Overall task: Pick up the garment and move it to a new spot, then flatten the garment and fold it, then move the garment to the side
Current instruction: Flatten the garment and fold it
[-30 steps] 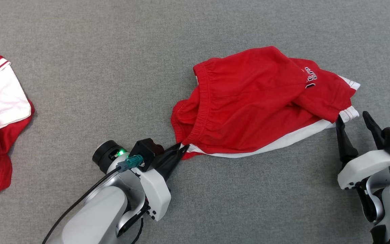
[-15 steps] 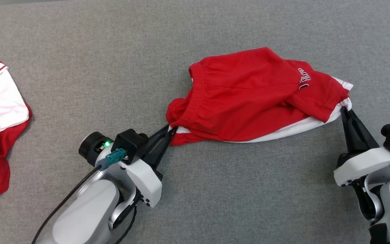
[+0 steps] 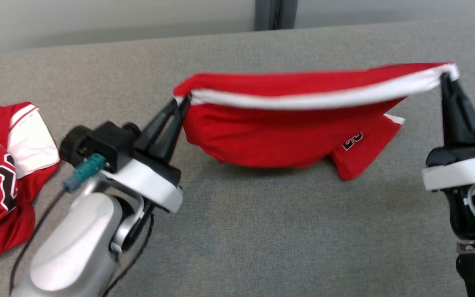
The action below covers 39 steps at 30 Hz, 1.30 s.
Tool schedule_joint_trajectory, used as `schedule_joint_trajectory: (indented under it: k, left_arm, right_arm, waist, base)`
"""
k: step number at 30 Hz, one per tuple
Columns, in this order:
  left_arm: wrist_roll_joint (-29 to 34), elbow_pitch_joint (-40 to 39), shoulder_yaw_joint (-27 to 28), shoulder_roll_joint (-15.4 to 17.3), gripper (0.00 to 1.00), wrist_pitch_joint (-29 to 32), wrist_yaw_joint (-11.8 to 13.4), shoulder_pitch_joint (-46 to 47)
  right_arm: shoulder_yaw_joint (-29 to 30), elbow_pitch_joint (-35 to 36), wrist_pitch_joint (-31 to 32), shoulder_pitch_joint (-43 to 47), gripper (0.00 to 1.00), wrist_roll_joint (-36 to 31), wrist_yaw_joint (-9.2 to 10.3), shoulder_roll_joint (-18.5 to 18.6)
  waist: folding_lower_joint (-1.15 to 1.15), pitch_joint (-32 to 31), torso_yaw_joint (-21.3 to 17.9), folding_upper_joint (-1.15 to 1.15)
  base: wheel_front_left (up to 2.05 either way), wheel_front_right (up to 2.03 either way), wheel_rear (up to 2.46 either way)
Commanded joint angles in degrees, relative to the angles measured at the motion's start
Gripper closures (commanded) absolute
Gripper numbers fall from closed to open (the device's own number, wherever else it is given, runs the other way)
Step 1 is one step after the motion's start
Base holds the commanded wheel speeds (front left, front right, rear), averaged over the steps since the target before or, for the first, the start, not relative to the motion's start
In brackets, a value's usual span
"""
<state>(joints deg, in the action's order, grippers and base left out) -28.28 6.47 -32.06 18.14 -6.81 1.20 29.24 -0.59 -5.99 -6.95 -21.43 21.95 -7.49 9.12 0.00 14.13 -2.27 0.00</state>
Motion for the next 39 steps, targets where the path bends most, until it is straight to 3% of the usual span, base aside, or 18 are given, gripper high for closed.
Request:
schedule_joint_trajectory:
  k: [1,14,21,29,39]
  left_arm:
    - [-0.09,-0.79,0.83,0.49,1.00,-0.02,0.71,1.45]
    - [-1.46,-7.50,6.67,2.42,1.00,3.11,1.40,14.02]
    - [-2.54,-5.93,7.08,1.83,1.00,3.71,-0.18,19.77]
    - [-4.04,-0.47,7.05,-0.10,1.00,2.82,-2.74,25.73]
    - [-4.26,19.72,6.85,-4.36,1.00,-1.20,-6.59,43.03]
  right_arm:
    - [0.57,0.96,0.37,-0.99,1.00,0.75,-0.01,-0.09]
    - [2.11,7.95,5.65,-11.93,1.00,1.57,-0.01,1.96]
    - [2.62,6.64,8.66,-17.59,1.00,3.35,-0.01,3.26]
    - [1.47,2.44,9.93,-24.23,1.00,4.90,-0.01,4.09]
    - [-2.67,-13.80,8.92,-44.32,1.00,7.31,-0.01,4.17]
  waist:
    - [0.00,-1.50,0.53,0.00]
    - [0.00,-5.80,1.42,0.00]
    - [0.00,-4.10,1.61,0.00]
    - [0.00,1.31,1.68,0.00]
    - [0.00,11.12,1.42,0.00]
  base:
    - [0.00,0.00,0.00]
    - [0.00,0.00,0.00]
    - [0.00,0.00,0.00]
    - [0.00,0.00,0.00]
    - [0.00,0.00,0.00]
